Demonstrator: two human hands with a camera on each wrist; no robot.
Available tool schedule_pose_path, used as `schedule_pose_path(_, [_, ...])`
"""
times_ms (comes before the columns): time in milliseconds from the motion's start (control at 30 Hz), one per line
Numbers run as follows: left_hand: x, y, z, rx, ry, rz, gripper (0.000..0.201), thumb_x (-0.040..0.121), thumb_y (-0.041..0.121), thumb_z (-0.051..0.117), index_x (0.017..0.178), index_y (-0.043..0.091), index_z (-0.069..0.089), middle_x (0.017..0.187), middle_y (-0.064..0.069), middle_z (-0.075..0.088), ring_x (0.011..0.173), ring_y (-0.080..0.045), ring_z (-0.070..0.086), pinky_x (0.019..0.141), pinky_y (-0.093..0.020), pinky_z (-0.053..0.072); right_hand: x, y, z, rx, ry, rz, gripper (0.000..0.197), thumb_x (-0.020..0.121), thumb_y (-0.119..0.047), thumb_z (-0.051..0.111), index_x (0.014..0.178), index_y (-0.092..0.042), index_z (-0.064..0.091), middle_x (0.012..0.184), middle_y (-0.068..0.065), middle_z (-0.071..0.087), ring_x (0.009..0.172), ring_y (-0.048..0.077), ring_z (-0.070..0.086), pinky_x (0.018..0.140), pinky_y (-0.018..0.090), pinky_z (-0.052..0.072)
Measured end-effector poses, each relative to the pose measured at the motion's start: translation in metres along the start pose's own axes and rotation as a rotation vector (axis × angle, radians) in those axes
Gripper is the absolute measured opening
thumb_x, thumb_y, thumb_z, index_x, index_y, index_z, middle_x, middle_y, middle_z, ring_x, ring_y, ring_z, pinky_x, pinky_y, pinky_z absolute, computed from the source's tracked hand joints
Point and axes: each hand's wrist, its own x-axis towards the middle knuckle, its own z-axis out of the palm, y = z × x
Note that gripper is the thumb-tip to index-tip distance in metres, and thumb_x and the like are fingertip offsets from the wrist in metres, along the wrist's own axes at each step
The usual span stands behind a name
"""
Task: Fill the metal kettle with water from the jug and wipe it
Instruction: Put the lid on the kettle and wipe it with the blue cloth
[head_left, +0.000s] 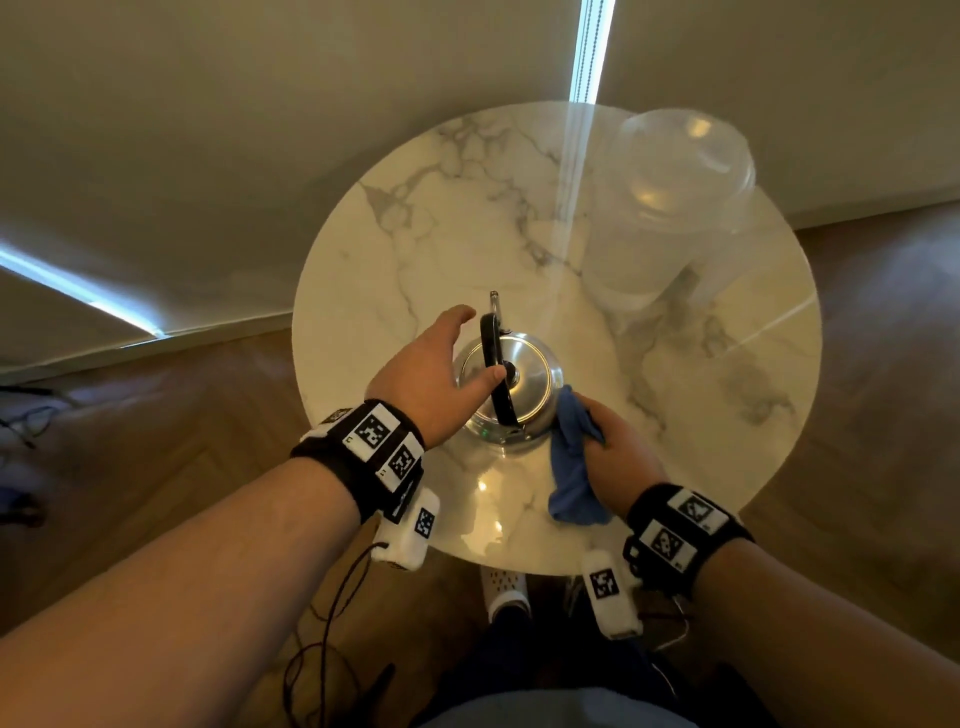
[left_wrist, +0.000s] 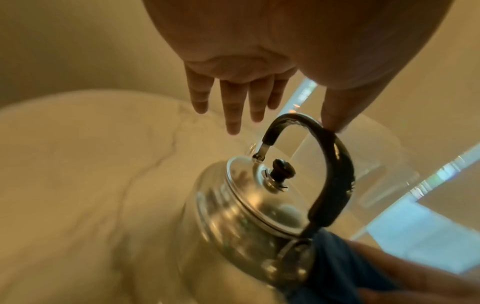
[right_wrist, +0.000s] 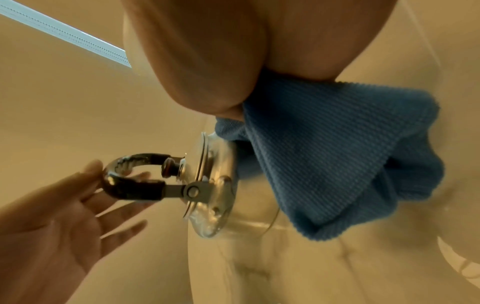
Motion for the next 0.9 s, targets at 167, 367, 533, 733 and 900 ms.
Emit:
schedule_pose_path(167, [0.016, 0.017, -0.023, 0.663, -0.144, 0.584, 0.051, 0.078, 0.014, 0.060, 0.125, 0.034, 0.057, 0.149, 0.010, 0.041, 0.143, -0.020, 0.032, 0.114, -0.039, 0.034, 0.004, -0.001, -0.039, 0.155, -0.097, 0.033, 0.046, 0.093, -0.010, 0.051, 0.127, -0.039, 0.064, 0.121, -0.010, 0.072, 0.114, 0.003, 0.064, 0.107, 0.040, 0.048])
schedule_pose_path(367, [0.035, 0.052, -0.027, 0.929, -0.331, 0.605, 0.030, 0.078, 0.016, 0.064, 0.102, 0.032, 0.069, 0.109, 0.013, 0.066, 0.109, -0.013, 0.060, 0.110, -0.038, 0.040, 0.018, -0.011, -0.083, 0.144, -0.198, 0.000, 0.054, 0.097, 0.000, 0.045, 0.131, -0.039, 0.060, 0.125, -0.010, 0.070, 0.112, 0.000, 0.065, 0.105, 0.034, 0.046])
schedule_pose_path(533, [0.045, 0.066, -0.024, 0.954, -0.370, 0.469, 0.021, 0.081, 0.021, 0.064, 0.099, 0.030, 0.070, 0.098, 0.010, 0.066, 0.098, -0.020, 0.061, 0.075, -0.038, 0.057, 0.027, -0.021, -0.113, 0.035, -0.258, -0.031, 0.038, 0.101, -0.008, 0.048, 0.125, -0.035, 0.059, 0.114, -0.005, 0.072, 0.090, -0.008, 0.066, 0.084, 0.016, 0.050])
schedule_pose_path(733, [0.067, 0.072, -0.027, 0.834, -0.290, 0.313, 0.018, 0.083, 0.027, 0.058, 0.099, 0.028, 0.066, 0.098, 0.007, 0.063, 0.092, -0.020, 0.063, 0.069, -0.037, 0.056, 0.033, -0.015, -0.127, -0.073, -0.207, -0.028, 0.014, 0.101, -0.017, 0.053, 0.113, -0.025, 0.054, 0.091, 0.004, 0.072, 0.078, 0.009, 0.068, 0.066, 0.021, 0.048])
schedule_pose_path(900, [0.099, 0.074, -0.039, 0.755, -0.208, 0.255, 0.020, 0.084, 0.034, 0.057, 0.099, 0.025, 0.067, 0.093, 0.006, 0.061, 0.084, -0.020, 0.063, 0.067, -0.032, 0.053, 0.042, 0.001, -0.126, -0.070, -0.165, -0.021, 0.014, 0.101, -0.019, 0.054, 0.100, -0.031, 0.061, 0.090, 0.002, 0.070, 0.080, 0.013, 0.068, 0.085, 0.049, 0.055])
